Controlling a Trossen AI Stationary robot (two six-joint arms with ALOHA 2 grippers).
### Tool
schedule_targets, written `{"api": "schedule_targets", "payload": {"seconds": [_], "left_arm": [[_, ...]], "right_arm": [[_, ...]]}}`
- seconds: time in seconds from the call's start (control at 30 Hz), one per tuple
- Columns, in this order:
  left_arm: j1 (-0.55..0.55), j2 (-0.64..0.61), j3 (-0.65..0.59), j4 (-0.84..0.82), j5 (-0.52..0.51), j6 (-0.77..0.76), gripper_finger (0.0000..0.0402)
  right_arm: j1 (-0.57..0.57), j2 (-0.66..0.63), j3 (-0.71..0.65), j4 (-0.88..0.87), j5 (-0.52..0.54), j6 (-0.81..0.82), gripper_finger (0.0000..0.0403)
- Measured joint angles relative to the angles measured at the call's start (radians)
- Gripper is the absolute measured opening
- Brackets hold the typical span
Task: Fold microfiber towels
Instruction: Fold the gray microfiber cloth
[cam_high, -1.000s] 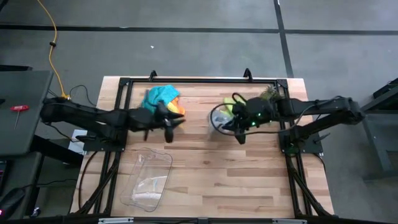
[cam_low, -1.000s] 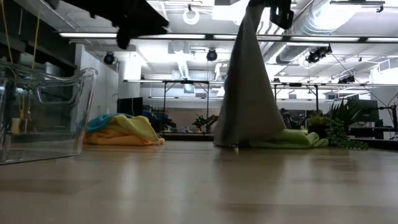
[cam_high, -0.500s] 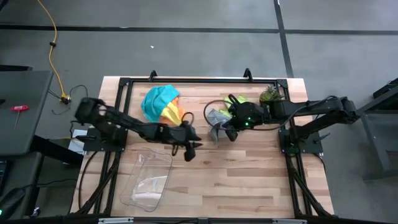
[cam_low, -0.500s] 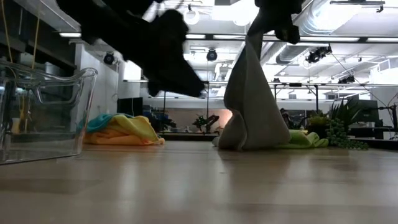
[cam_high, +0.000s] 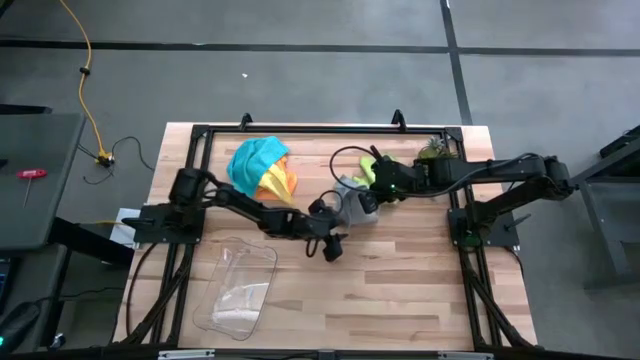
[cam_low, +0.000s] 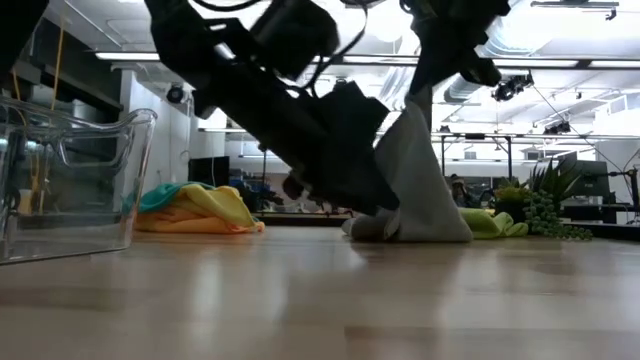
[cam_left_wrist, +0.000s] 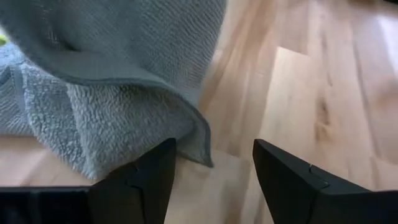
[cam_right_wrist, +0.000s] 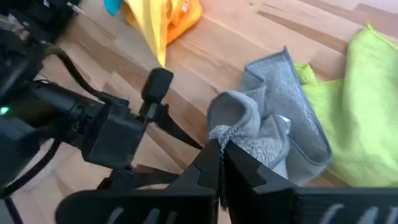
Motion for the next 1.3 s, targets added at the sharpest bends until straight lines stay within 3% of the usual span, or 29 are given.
{"api": "schedule_targets", "payload": {"seconds": [0.4, 0.53, 0.7, 0.83, 1.03, 1.3], "left_arm": [[0.001, 0.077, 0.044, -0.014, -0.047, 0.016, 0.0194], [-0.001, 0.076, 0.045, -0.011, -0.066, 0.056, 0.0142], [0.0, 0.073, 0.045, -0.028, -0.024, 0.057, 0.0027], [0.001, 0.057, 0.044, -0.085, 0.03, 0.057, 0.0013], [0.028, -0.089, 0.027, -0.289, 0.084, 0.144, 0.0003], [0.128, -0.472, 0.017, -0.607, 0.134, 0.285, 0.0001]], "right_arm": [[0.0, 0.004, 0.0, 0.003, 0.007, -0.008, 0.0], [0.0, 0.004, 0.0, 0.003, 0.018, -0.014, 0.0], [0.0, 0.004, 0.0, 0.004, 0.02, -0.024, 0.0], [0.0, 0.004, 0.0, 0.004, 0.02, -0.037, 0.0], [0.0, -0.02, 0.0, 0.014, 0.019, -0.098, 0.0], [-0.034, -0.06, 0.109, -0.072, -0.05, -0.327, 0.0]]}}
